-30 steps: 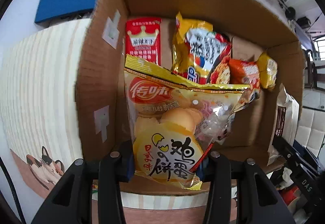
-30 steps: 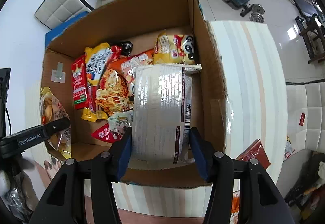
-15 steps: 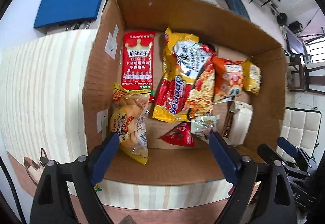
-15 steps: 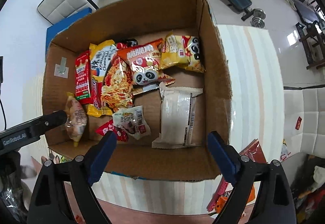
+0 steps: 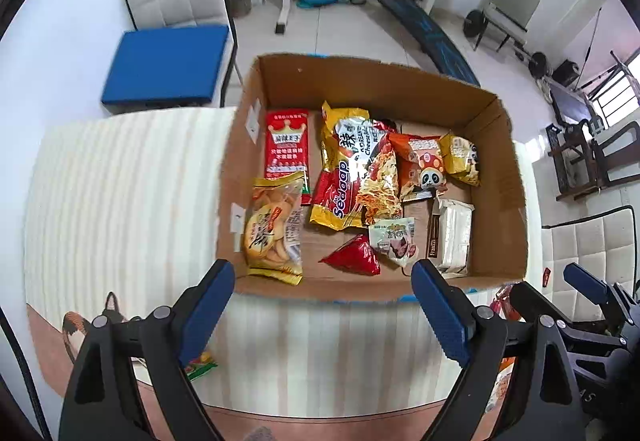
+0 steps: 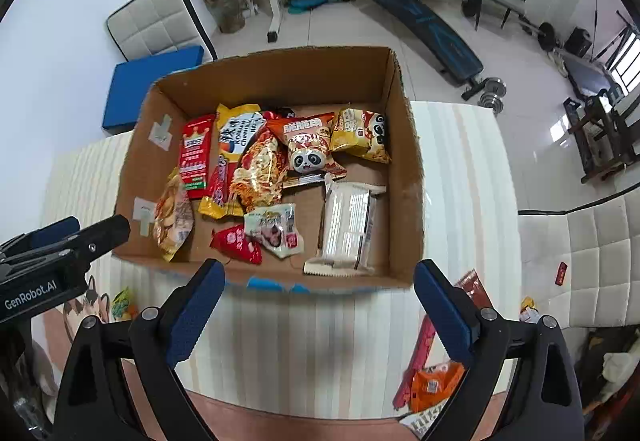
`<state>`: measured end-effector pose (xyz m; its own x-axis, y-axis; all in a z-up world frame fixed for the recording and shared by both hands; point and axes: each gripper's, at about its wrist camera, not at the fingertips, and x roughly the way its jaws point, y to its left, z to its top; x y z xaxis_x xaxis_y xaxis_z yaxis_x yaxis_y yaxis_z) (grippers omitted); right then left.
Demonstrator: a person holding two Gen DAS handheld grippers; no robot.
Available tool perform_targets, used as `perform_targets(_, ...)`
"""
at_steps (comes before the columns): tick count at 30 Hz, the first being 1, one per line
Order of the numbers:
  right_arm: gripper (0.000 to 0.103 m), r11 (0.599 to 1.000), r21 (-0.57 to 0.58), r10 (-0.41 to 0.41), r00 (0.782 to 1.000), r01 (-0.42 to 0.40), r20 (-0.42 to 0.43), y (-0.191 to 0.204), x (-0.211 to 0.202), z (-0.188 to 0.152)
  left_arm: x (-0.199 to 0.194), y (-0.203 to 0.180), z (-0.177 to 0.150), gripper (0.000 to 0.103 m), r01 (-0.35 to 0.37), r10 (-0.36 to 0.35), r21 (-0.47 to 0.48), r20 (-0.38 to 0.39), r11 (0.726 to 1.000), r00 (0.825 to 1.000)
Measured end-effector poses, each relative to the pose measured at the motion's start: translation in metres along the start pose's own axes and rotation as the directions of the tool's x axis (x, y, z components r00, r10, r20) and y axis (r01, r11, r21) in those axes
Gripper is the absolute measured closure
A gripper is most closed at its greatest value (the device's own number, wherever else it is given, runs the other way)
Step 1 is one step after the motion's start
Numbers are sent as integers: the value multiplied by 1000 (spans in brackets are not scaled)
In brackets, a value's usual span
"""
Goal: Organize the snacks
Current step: 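Move both tools back over the table toward the remaining snacks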
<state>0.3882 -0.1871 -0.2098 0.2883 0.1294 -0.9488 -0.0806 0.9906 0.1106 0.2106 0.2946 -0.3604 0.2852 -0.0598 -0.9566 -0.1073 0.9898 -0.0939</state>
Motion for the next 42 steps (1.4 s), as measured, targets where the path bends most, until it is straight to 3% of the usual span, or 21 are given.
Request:
perform_targets(8, 5, 1000, -4, 22, 996, -21, 86, 8, -49, -46, -51, -1, -44, 12, 12, -13, 15, 133, 1000, 991)
perform_targets(14, 5, 999, 12, 29, 991, -30, 131, 11, -75, -79, -75, -5, -67, 12, 17, -25, 44, 179, 999, 983)
perform_targets(18, 5, 995, 37, 89, 983, -97, 161, 3, -86, -105, -89, -9, -87, 12, 33, -45, 59, 225, 998, 973)
perform_targets(22, 5, 987, 122, 86, 986, -104, 146, -28, -82, -140, -93, -21, -114, 0, 30, -54, 95, 266, 995, 963)
perform_targets(25, 5, 974, 210, 67, 994, -84, 89, -63, -65, -164, -79, -35, -132, 0, 47, -73, 113, 236, 992, 969)
perform_targets(30, 5, 946, 324, 36, 998, -14, -60, -132, -22, -201, -25, -69, -160, 0, 52, -64, 114, 96, 992, 993)
perform_targets(33, 5, 918, 395, 49, 983, 26, -178, -171, 16, -224, 14, -91, -178, 0, 25, -26, 107, 4, 994, 1000)
perform_targets(35, 5, 865, 502, 131, 961, 10, -244, -201, 48, -244, 30, -102, -191, 0, 17, -13, 103, -40, 995, 999)
perform_targets(37, 5, 810, 587, 196, 941, 3, -276, -218, 74, -260, 46, -113, -201, 0, -4, 12, 100, -77, 995, 997)
perform_targets(39, 5, 786, 619, 225, 932, -1, -284, -226, 90, -267, 63, -124, -211, 0, -26, 38, 104, -122, 994, 992)
perform_targets(41, 6, 845, 533, 160, 930, 44, -331, -223, 100, -263, 73, -130, -217, 0, -42, 58, 108, -154, 993, 986)
perform_targets(42, 6, 894, 444, 112, 931, 59, -348, -215, 99, -258, 77, -131, -219, 0, -43, 61, 106, -168, 993, 984)
